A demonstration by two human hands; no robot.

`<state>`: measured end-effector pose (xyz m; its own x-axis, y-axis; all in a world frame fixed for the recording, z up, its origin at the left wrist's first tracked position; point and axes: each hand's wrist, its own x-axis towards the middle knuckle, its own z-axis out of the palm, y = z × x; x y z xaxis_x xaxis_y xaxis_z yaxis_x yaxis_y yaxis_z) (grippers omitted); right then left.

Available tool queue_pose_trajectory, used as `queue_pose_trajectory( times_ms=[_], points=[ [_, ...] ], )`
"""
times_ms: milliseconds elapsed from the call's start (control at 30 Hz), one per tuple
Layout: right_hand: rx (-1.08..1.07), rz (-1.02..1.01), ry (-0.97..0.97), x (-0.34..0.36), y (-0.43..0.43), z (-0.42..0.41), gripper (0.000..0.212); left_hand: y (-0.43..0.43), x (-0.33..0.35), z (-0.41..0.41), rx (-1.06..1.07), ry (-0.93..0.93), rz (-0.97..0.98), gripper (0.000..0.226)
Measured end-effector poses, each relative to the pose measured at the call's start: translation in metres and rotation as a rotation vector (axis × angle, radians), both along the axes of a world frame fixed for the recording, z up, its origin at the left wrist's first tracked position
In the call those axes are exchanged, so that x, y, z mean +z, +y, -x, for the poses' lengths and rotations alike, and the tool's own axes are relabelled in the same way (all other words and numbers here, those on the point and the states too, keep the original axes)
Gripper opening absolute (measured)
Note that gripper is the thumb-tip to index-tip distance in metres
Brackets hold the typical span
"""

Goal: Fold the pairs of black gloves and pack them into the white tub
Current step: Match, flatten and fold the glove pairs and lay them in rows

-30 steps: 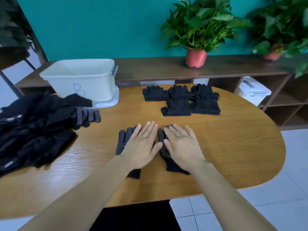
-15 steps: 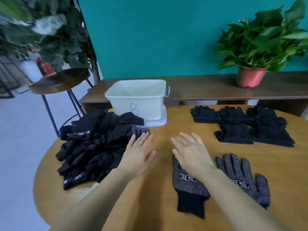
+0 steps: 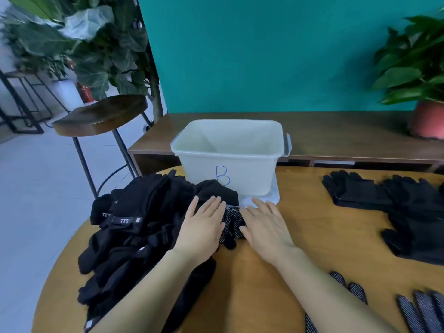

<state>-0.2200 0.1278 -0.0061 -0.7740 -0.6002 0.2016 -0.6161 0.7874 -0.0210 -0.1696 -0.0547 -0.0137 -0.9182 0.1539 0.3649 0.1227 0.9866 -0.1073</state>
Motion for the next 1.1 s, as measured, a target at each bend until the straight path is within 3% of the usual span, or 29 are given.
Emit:
queue_pose_trajectory(
  times_ms=[67,133,300,400,533,700,833,967,1100],
  points=[
    [-0.033,-0.009,0.007,-0.008,-0.006,0.008,0.039,0.0,-0.006,0.013,-0.006,0.095,0.015,0.037],
    [-0.057,0.04,0.061,-0.014,-0.01,0.014,0.026,0.0,-0.01,0.023,0.018,0.129,-0.018,0.04],
    [-0.077,0.143,0.142,-0.011,-0.008,0.01,0.028,0.003,-0.007,0.027,-0.008,0.244,-0.104,0.02],
    [-0.071,0.208,0.213,-0.002,0.005,0.001,0.01,0.008,0.006,0.016,-0.036,0.299,-0.2,0.01],
    [-0.014,0.251,0.244,0.016,0.03,-0.029,0.026,0.019,0.024,-0.018,-0.111,0.268,-0.295,0.012],
    [0.103,0.173,0.22,0.012,0.06,-0.087,0.001,0.034,0.016,-0.082,-0.169,0.112,-0.285,0.01],
    [0.135,0.1,0.14,0.005,0.073,-0.126,0.005,0.042,0.004,-0.127,-0.218,0.02,-0.245,0.012],
    [0.117,0.087,0.052,0.01,0.079,-0.145,0.021,0.041,0.008,-0.149,-0.231,0.041,-0.29,0.016],
    [0.005,0.208,0.069,0.018,0.07,-0.134,0.032,0.033,0.02,-0.134,-0.082,0.125,-0.265,0.017]
  ],
)
